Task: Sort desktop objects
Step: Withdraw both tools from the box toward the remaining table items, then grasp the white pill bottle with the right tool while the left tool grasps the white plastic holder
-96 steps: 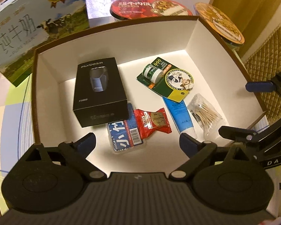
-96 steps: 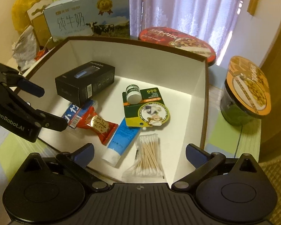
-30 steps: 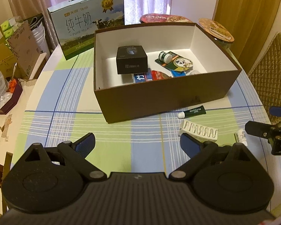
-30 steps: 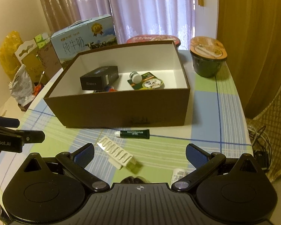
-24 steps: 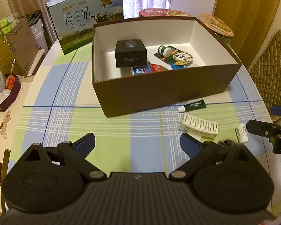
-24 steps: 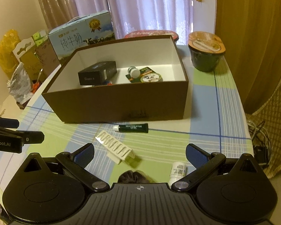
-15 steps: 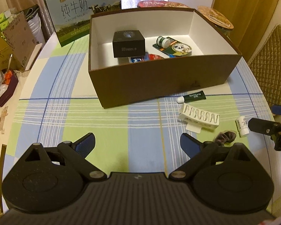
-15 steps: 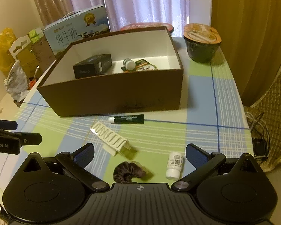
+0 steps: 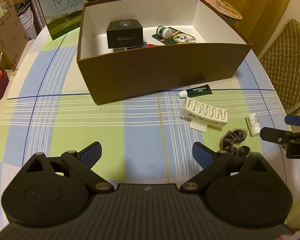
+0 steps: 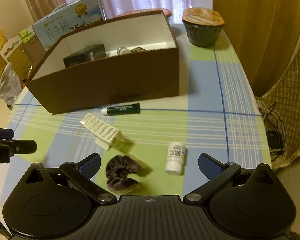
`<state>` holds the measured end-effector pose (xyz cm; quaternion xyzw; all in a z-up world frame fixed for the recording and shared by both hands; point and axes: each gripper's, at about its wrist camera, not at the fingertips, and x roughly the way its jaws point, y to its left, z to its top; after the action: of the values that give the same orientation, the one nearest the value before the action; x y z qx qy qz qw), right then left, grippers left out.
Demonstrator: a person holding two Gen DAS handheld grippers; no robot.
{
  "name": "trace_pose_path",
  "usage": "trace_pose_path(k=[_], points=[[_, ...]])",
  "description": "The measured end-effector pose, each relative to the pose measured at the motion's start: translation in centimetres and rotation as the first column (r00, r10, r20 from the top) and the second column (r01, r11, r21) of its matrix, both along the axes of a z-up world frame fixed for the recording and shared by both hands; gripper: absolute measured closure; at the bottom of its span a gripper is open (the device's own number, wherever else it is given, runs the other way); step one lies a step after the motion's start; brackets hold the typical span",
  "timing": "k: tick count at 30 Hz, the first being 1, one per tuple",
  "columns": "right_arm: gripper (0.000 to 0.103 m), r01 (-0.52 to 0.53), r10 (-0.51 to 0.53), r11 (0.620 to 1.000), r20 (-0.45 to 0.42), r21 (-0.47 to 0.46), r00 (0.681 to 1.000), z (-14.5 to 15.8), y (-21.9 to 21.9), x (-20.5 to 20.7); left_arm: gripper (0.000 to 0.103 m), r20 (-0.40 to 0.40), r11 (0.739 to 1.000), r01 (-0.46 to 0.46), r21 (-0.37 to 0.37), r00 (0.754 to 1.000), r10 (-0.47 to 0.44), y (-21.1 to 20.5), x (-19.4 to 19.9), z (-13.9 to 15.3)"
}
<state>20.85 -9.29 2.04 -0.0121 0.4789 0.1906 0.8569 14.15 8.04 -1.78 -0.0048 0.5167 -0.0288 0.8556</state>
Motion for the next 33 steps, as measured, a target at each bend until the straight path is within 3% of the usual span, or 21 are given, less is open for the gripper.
trace_pose_path(k=[14,15,17,23,33], points=[[0.003,0.077,-0.077,0.997,-0.009,0.006,0.997,-2.3,-2.1,0.3,0.008,-0.015,1.0,0.022,-0.007,1.0,-0.023,-0.8,0.1,-1.5],[0.005,0.079,-0.079,0.997,-0.006,0.005,0.997,-2.5,-2.2,0.4,0.008,-0.017,1.0,0.022,-0.007,1.0,-0.022,-0.8,0.2,-1.6],[0.022,0.077,-0.077,0.997,-0.01,0.004,0.997,-2.9,-2.4,0.6,0.008,-0.02,1.0,0.02,-0.007,1.0,-0.02,-0.7,0.2,-1.8],[0.044,0.069,-0.069,0.998,-0.008,-0.002,0.998,-3.9,-2.4,1.2,0.008,-0.015,1.0,0.016,-0.005,1.0,-0.017,-0.6,0.5,-2.1],[0.057,0.057,-0.057,0.998,0.018,-0.025,0.998,-5.5,-1.5,2.3,0.008,-0.02,0.999,0.037,-0.005,0.999,-0.037,-1.4,1.2,-3.3]])
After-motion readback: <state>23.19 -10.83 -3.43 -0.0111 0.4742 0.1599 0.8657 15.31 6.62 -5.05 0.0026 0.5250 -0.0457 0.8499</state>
